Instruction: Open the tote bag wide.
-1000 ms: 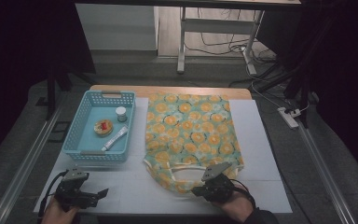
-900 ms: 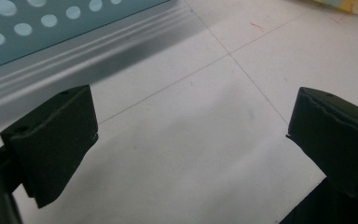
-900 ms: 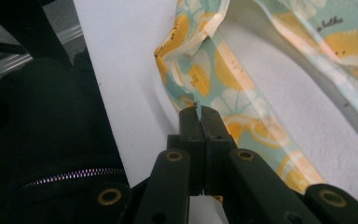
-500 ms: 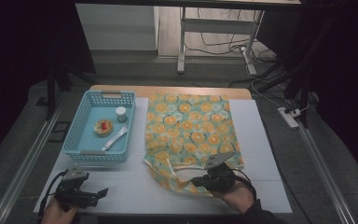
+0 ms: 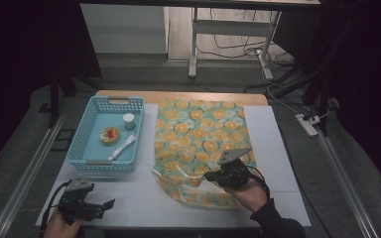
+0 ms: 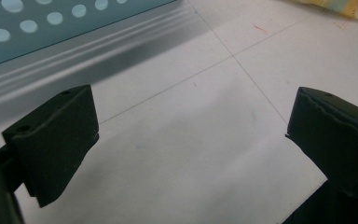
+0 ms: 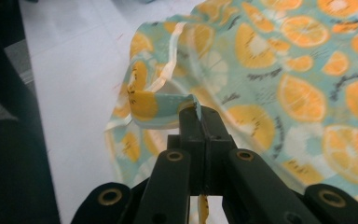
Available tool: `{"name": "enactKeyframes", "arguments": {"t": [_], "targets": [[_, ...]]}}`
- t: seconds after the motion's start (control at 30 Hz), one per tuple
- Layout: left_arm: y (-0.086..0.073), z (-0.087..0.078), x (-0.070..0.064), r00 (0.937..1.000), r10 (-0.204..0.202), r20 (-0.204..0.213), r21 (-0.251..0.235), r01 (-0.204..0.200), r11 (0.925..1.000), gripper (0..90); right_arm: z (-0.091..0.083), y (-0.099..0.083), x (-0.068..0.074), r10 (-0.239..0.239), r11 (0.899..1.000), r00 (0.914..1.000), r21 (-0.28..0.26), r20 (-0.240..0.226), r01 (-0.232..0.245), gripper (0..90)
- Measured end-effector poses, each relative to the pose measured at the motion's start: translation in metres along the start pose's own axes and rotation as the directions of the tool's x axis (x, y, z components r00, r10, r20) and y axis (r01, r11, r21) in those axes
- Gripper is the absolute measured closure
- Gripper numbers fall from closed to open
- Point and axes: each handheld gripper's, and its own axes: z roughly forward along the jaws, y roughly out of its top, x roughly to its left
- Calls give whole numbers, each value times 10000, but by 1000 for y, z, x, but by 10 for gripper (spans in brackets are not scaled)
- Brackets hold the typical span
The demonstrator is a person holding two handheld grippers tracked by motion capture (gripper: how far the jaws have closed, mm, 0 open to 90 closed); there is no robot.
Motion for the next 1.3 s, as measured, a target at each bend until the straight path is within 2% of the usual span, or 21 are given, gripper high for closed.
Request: {"name": "enactKeyframes", "arguments": {"t": [0.37,0.77,1.03,1.3], "targets": [[1,-1,0,9999,46,96,-48,-45,10000,2,2,17,-18,7,9994,9997,-356,258,2,891],[2,0,7,9971,94,749,-202,-79,9998,0,5,38,-37,128,9978,9973,-657,729,-80,892],[2,0,7,9966,32,820,-224,-13,9997,1,14,51,-55,205,9974,9936,-704,1113,-126,892],[1,0,8,9969,-13,788,-236,31,9997,1,25,61,-74,508,9972,9881,-622,1451,-422,892]]}}
